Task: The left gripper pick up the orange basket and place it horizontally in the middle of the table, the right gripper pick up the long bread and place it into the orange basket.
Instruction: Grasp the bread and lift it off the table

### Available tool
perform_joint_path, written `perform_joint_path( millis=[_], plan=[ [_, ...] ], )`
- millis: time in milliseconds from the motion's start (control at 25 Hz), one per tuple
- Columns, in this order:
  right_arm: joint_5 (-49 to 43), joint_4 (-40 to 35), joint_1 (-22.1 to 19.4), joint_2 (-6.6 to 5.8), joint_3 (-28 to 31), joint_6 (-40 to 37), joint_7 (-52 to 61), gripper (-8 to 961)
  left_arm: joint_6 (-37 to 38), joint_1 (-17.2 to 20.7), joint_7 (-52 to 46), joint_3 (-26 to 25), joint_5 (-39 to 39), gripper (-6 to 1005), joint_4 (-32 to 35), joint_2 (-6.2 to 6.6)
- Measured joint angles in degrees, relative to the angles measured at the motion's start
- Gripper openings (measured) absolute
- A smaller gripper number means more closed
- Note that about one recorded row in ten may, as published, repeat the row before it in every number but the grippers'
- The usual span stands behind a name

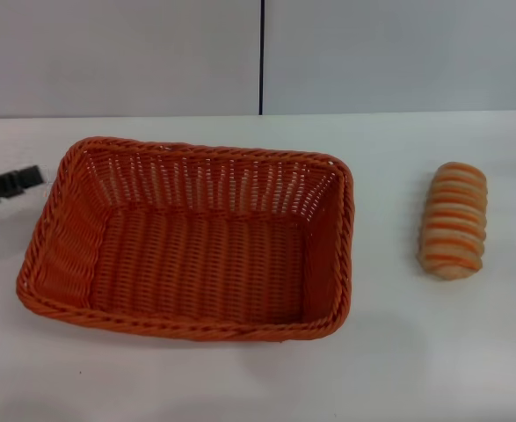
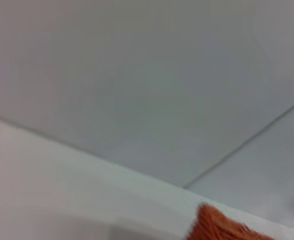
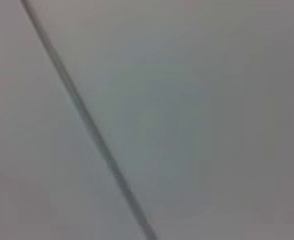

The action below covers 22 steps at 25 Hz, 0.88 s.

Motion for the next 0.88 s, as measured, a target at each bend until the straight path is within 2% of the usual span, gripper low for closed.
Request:
perform_joint_path(
  millis=[40,120,160,200,240,280,320,360,400,440,480,520,560,600,680,800,880],
  plan=[
    [0.0,-0.9,-0.1,-0.37,-2.4,0.5,2.0,689,0.0,0.0,0.0,0.0,0.0,501,0.0,0.00],
    [-4.0,-4.8,-0.8,-3.60,-13.9,0.5,13.3,690,0.0,0.0,0.0,0.0,0.0,550,0.0,0.00],
    [-6.6,-6.2,-0.9,-4.50,-15.9,0.1,17.0,690,-1.8,0.1,5.4,-4.3,-0.4,574,-0.1,0.61],
    [-14.2,-9.8,-0.8,-6.23,-17.9,-1.0,25.8,691,-2.8,0.2,13.7,-12.1,-2.7,584,-0.6,0.42],
    [-14.2,-9.8,-0.8,-6.23,-17.9,-1.0,25.8,691,-2.8,0.2,13.7,-12.1,-2.7,593,-0.6,0.42],
    [-19.4,-12.1,-0.5,-7.19,-18.4,-2.0,31.2,692,-2.8,0.2,13.7,-12.1,-2.7,603,-0.6,0.42],
    [-30.2,-16.4,0.6,-8.92,-18.2,-5.5,41.0,692,-2.8,0.2,13.7,-12.1,-2.7,613,-0.6,0.42],
    [-30.2,-16.4,0.6,-8.92,-18.2,-5.5,41.0,693,-2.8,0.2,13.7,-12.1,-2.7,622,-0.6,0.42],
    [-38.4,-21.2,1.4,-9.79,-17.5,-9.9,48.6,693,-2.0,0.8,19.9,-14.6,-7.6,632,-2.0,-0.07],
    [-38.4,-21.2,1.4,-9.79,-17.5,-9.9,48.6,694,-2.0,0.8,19.9,-14.6,-7.6,633,-2.0,-0.07],
    [-44.5,-26.5,2.1,-10.06,-17.2,-13.4,54.8,694,0.9,3.7,31.5,-14.7,-20.2,634,-7.1,-1.28],
    [-47.1,-29.1,2.4,-10.10,-17.1,-14.7,57.6,695,1.9,4.1,34.0,-14.7,-21.8,634,-8.2,-1.46],
    [-47.1,-29.1,2.4,-10.10,-17.1,-14.7,57.6,695,1.9,4.1,34.0,-14.7,-21.8,633,-8.2,-1.46],
    [-50.8,-33.3,2.9,-10.02,-17.1,-15.9,62.7,696,2.3,4.2,36.0,-15.0,-22.4,632,-9.2,-1.71],
    [-52.5,-35.8,3.7,-9.86,-17.4,-16.8,65.7,697,1.5,4.3,38.7,-16.5,-23.1,632,-10.6,-2.22],
    [-54.3,-36.1,4.8,-9.96,-17.8,-18.1,67.0,698,1.4,4.3,39.8,-17.0,-23.4,633,-11.1,-2.34],
    [-59.9,-36.6,7.3,-10.01,-17.9,-20.1,68.8,699,1.6,4.5,42.5,-17.9,-24.0,634,-12.2,-2.54]
  ],
)
